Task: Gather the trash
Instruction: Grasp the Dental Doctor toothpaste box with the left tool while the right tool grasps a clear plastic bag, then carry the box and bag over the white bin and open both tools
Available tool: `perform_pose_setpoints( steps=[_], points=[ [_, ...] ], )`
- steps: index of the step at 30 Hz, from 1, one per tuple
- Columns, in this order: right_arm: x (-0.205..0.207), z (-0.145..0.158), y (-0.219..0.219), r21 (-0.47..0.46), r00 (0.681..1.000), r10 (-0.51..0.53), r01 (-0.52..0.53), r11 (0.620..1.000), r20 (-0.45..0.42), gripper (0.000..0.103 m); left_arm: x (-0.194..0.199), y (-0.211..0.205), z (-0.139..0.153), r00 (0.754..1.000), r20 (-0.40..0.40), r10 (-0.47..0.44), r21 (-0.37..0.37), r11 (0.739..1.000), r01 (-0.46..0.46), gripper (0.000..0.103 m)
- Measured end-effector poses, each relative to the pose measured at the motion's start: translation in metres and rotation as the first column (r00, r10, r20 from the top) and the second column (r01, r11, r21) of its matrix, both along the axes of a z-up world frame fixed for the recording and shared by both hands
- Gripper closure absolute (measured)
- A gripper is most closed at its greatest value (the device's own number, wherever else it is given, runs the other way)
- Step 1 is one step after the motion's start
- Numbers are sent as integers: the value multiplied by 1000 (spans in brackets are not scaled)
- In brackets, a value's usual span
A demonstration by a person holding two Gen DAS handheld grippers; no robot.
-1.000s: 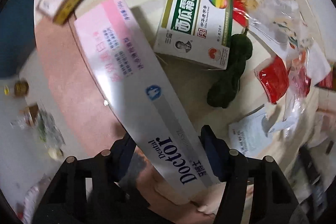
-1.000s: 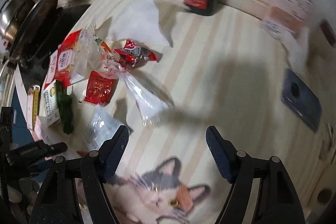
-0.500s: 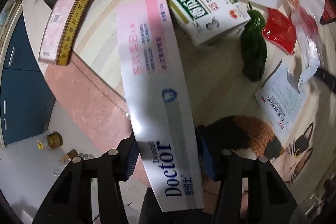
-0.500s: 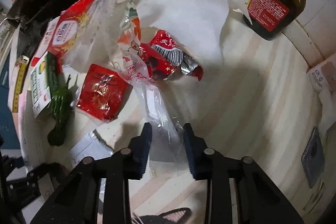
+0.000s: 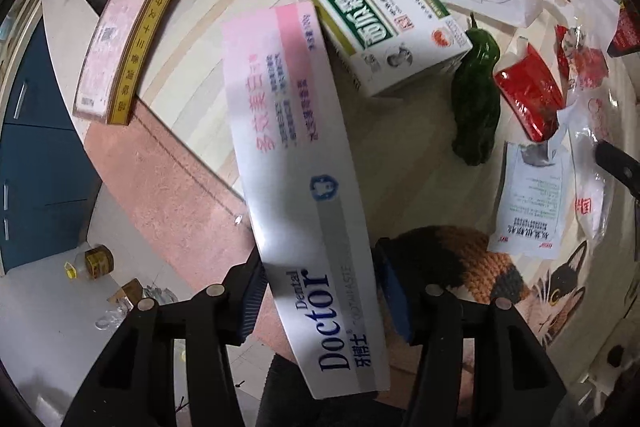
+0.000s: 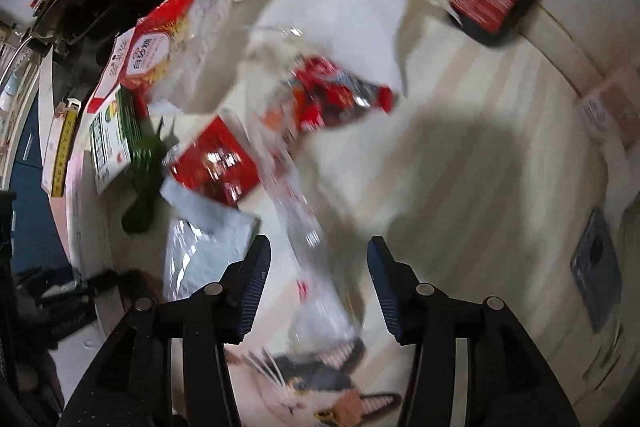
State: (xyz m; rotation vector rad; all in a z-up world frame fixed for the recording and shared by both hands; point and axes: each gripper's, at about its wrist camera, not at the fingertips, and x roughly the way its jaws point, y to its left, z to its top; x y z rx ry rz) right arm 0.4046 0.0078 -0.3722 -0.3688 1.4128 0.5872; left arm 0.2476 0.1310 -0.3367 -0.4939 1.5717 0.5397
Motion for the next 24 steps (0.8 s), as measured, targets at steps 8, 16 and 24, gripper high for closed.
perform_pose_setpoints(
  steps=[8,16,24],
  points=[
    [10,-27,32,-18,1000,1,-1,1000,-4,90,17,-12,17,999,25,-22,66,998,20,57],
    [-4,13,14,65,999,-39,37,997,27,94,5,-16,80,995,86,-59,222,974,39,61],
    [-25,83,-10,195,998,-23,12,981,53,95,-47,18,130,977,213,-3,273,960,-56,61]
  ],
)
